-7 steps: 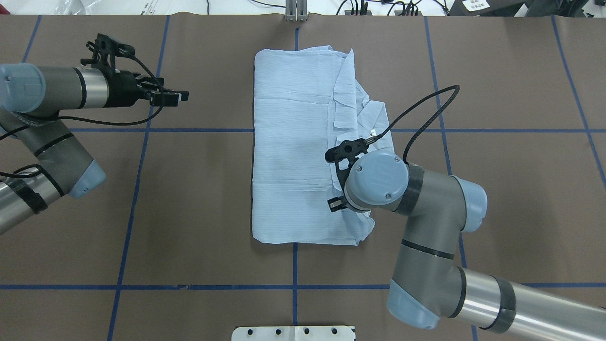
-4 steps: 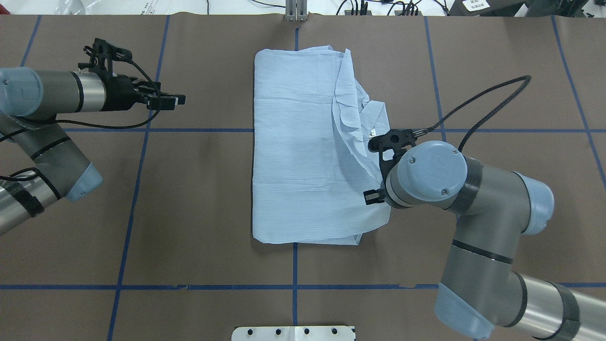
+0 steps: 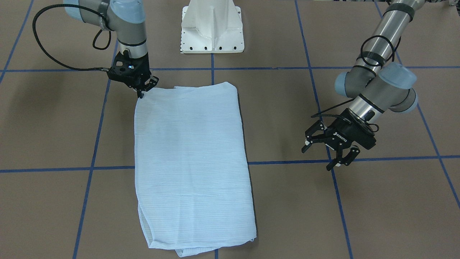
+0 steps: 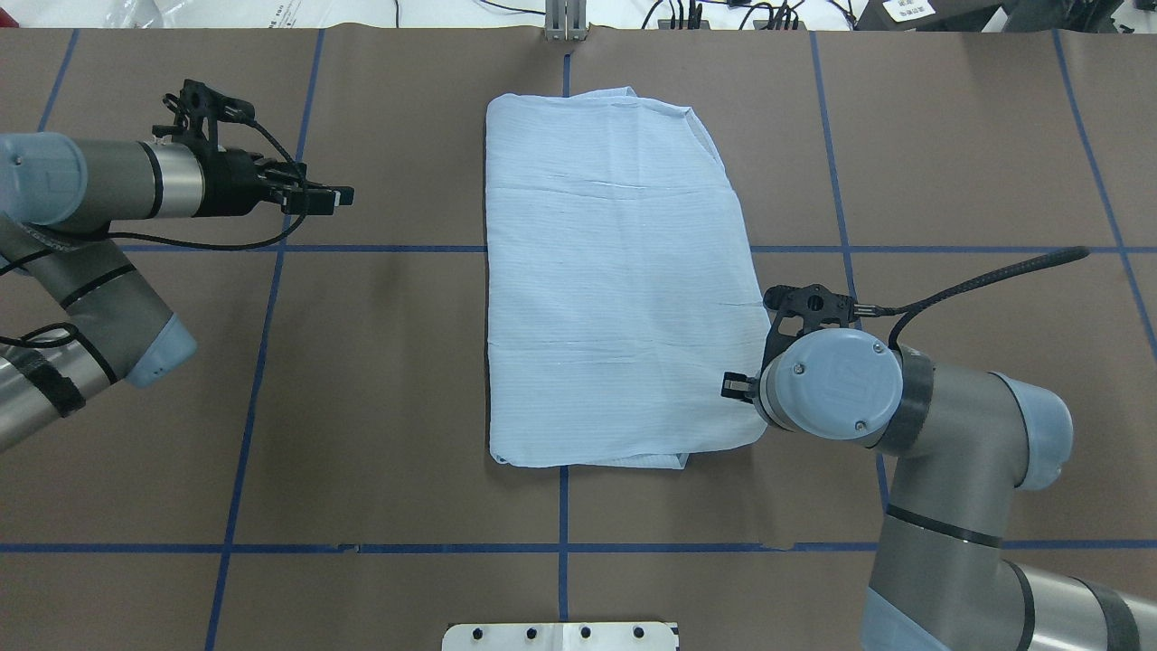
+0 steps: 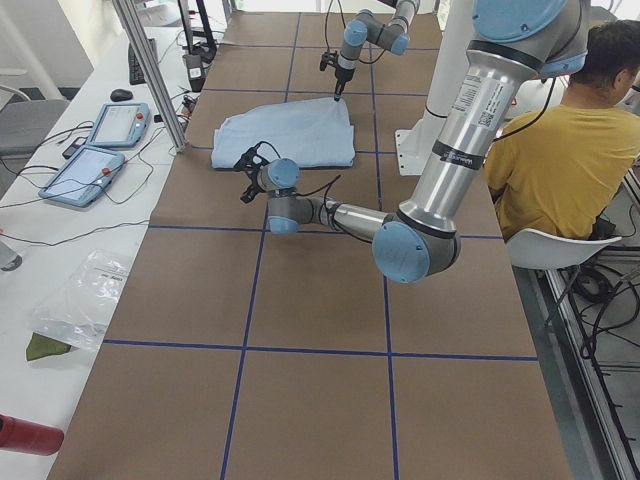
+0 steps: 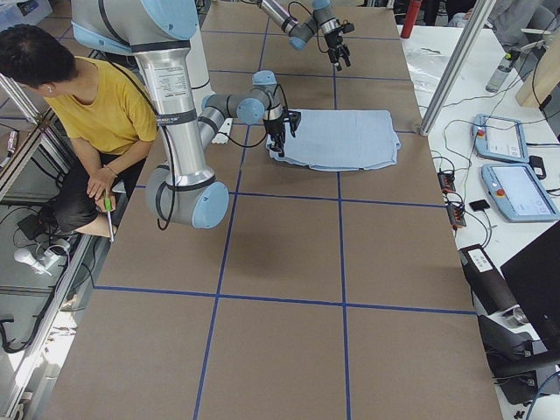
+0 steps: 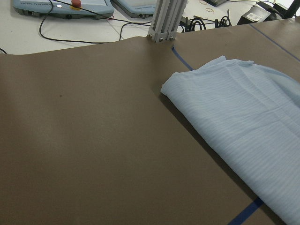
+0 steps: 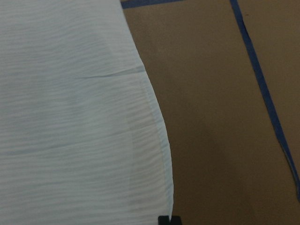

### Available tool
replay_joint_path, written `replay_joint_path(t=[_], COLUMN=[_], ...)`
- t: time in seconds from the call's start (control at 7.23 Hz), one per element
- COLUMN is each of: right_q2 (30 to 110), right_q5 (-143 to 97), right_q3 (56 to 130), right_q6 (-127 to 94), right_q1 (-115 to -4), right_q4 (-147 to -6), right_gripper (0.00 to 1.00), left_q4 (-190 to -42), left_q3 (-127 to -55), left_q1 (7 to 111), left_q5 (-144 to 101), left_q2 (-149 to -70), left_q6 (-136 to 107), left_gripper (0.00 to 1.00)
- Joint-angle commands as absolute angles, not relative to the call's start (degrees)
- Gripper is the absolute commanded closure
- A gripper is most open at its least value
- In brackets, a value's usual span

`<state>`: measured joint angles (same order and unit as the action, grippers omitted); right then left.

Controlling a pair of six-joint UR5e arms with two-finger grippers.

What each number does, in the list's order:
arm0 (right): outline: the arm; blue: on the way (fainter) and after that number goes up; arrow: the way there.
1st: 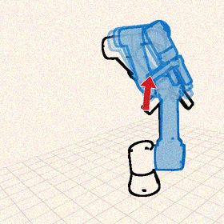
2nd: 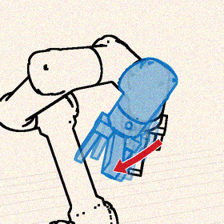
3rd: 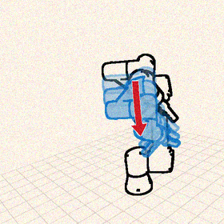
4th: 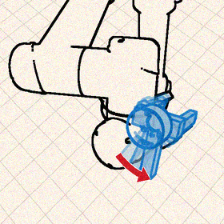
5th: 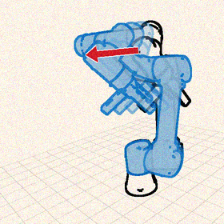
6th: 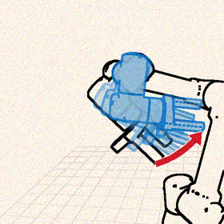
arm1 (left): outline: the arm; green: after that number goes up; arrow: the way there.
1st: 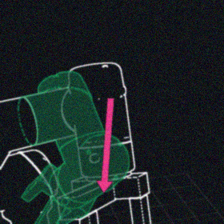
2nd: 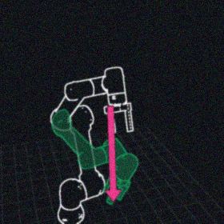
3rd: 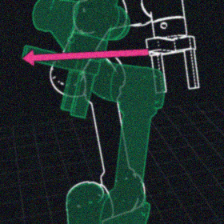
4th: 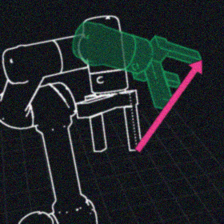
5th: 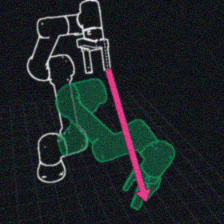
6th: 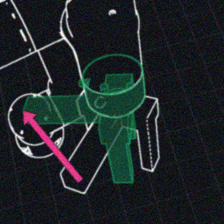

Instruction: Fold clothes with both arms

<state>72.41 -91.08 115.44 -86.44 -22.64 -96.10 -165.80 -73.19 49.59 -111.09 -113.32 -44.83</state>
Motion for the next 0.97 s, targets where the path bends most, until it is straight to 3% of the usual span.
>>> replay_joint_path(t=[0.0,0.28,0.83], right_q2=[71.11,68.82,69.52], right_q5=[-89.83,-90.79,-100.53], right_q3=[115.66,118.28,122.95], right_q6=[-86.93,-85.44,-72.27], right_q1=[-24.15,-29.68,-39.36], right_q4=[-96.06,-96.06,-96.06], right_gripper=[0.0,0.0,0.0], left_q4=[-165.67,-163.58,-163.48], left_q3=[-73.3,-74.0,-82.33], left_q1=[49.57,50.88,50.72], left_q5=[-111.44,-117.28,-118.99], left_q2=[-112.42,-112.85,-112.93], left_q6=[-44.91,-44.82,-47.45], left_gripper=[0.0,0.0,0.0])
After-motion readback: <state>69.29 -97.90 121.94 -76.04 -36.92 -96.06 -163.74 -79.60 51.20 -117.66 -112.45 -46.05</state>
